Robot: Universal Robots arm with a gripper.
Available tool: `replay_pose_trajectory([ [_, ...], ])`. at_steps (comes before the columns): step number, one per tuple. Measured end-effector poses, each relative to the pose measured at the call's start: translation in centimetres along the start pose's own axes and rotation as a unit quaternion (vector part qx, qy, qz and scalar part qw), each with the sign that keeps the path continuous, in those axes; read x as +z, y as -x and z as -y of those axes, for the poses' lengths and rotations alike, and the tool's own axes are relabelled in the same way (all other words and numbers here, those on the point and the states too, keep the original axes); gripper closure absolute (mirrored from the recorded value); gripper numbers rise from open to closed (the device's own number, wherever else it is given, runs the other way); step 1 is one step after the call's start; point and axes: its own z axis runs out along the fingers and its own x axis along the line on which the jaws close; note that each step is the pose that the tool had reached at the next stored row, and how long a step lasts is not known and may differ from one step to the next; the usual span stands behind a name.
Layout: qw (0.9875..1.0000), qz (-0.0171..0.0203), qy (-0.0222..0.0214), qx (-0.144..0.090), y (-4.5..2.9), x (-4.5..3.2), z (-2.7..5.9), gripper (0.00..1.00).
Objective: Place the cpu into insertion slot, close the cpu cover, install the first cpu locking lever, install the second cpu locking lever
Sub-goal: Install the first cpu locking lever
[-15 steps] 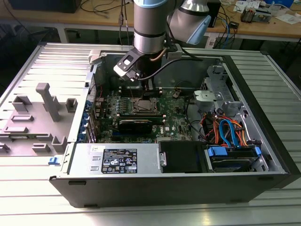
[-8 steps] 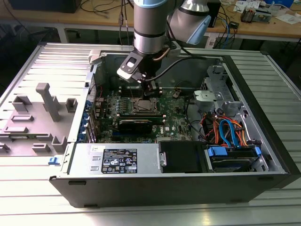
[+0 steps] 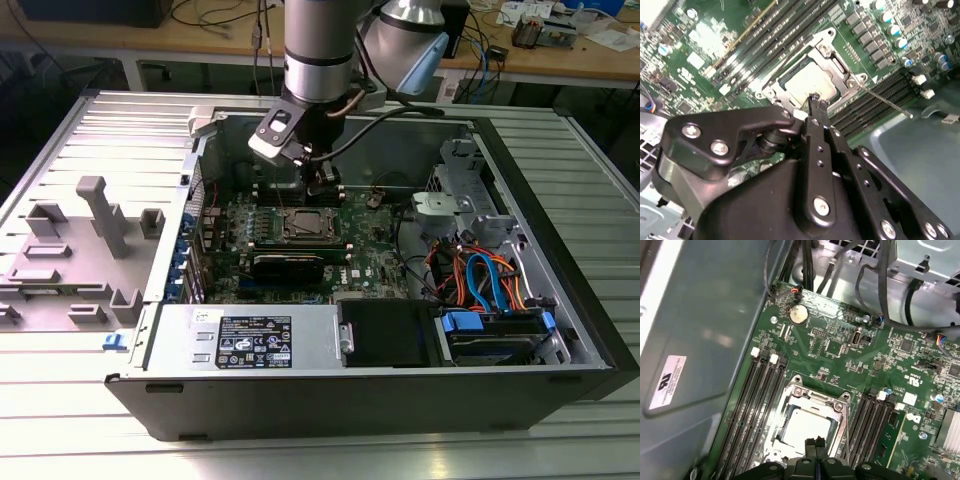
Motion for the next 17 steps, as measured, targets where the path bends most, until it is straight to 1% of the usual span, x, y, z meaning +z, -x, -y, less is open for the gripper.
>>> replay_pose_trajectory([
  [1,1.0000,0.0000,0.0001,-0.008,0.00,0.00,0.00,0.89],
  [2,0.9997,0.0000,0.0002,-0.024,0.00,-0.01,0.00,0.89],
  [3,0.9990,0.0000,0.0005,-0.045,0.00,-0.01,0.00,0.89],
  [5,0.9979,0.0000,0.0007,-0.065,0.00,-0.01,0.01,0.89],
  [6,0.9968,0.0000,0.0009,-0.080,0.00,-0.01,0.01,0.89],
  [8,0.9933,0.0000,0.0013,-0.115,0.00,-0.01,0.01,0.89],
  [9,0.9922,0.0000,0.0012,-0.125,0.00,-0.07,0.02,0.89],
  [11,0.9916,0.0000,0.0014,-0.129,0.00,-0.33,0.02,0.89],
  [15,0.9901,-0.0001,0.0016,-0.140,0.01,-1.43,0.02,0.89],
  [16,0.9896,-0.0001,0.0016,-0.144,0.02,-1.82,0.02,0.89],
  [17,0.9888,0.0000,0.0016,-0.149,0.02,-2.18,0.02,0.89],
])
